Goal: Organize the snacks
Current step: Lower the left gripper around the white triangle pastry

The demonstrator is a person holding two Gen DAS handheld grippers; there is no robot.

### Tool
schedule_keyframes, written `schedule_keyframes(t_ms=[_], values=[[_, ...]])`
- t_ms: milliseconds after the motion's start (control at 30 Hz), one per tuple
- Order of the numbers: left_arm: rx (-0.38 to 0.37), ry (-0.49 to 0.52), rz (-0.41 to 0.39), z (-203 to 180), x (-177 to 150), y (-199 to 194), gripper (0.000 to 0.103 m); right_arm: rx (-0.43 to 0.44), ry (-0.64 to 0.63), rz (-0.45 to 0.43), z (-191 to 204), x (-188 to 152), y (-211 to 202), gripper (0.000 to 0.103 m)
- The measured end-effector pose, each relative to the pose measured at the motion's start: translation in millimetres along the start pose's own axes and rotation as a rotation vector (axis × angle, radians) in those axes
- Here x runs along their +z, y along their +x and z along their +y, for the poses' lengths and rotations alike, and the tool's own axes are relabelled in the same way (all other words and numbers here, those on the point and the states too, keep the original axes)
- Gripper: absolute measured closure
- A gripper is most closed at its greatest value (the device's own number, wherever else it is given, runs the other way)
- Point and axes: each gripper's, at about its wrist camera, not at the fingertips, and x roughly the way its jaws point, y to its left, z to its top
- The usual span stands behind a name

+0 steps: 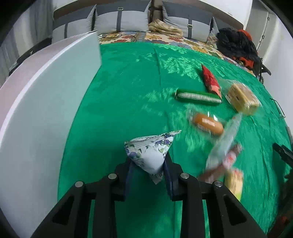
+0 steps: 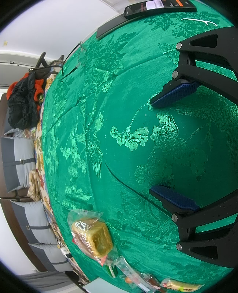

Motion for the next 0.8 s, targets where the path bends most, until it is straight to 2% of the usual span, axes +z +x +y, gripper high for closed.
schedule_keyframes(t_ms=[100, 167, 233, 300, 367, 433, 500, 633, 700, 800], values=[[0.012, 0.026, -0.009, -0.9, -19.5, -12.5, 0.073, 0.000, 0.000, 0.000, 0.0, 0.0, 0.0, 0.014], [0.048, 0.056, -0.018, -4.6, -27.0, -12.5, 0.068, 0.000, 0.000, 0.000, 0.1, 0.0, 0.1, 0.014], [0.079, 0.063, -0.019, -5.7, -30.6, -6.3, 0.037, 0.000, 0.000, 0.000, 0.0, 0.1, 0.2, 0.014], [0.086, 0.041, -0.045, -2.8, -30.6, -2.2, 0.024, 0.000, 0.000, 0.000, -0.4, 0.3, 0.6, 0.014], [0.105, 0.010, -0.056, 1.5, -28.2, 4.9, 0.020, 0.000, 0.000, 0.000, -0.1, 0.2, 0.5, 0.014], [0.121, -0.014, -0.058, 6.2, -23.5, 10.9, 0.009, 0.000, 0.000, 0.000, -0.2, 0.3, 0.7, 0.014], [0.132, -0.032, -0.057, 12.0, -21.5, 15.9, 0.002, -0.002, 0.000, 0.000, 0.2, 0.2, 0.6, 0.014], [0.138, -0.040, -0.063, 12.4, -21.1, 18.2, 0.000, 0.000, 0.007, 0.001, -0.1, 3.5, 2.9, 0.013], [0.141, -0.041, -0.063, 12.0, -20.9, 17.7, 0.000, -0.026, 0.039, 0.004, -1.0, 15.2, 12.4, 0.013], [0.141, -0.040, -0.063, 11.9, -20.1, 17.2, 0.000, -0.072, 0.093, 0.007, 0.8, 30.5, 27.2, 0.007]])
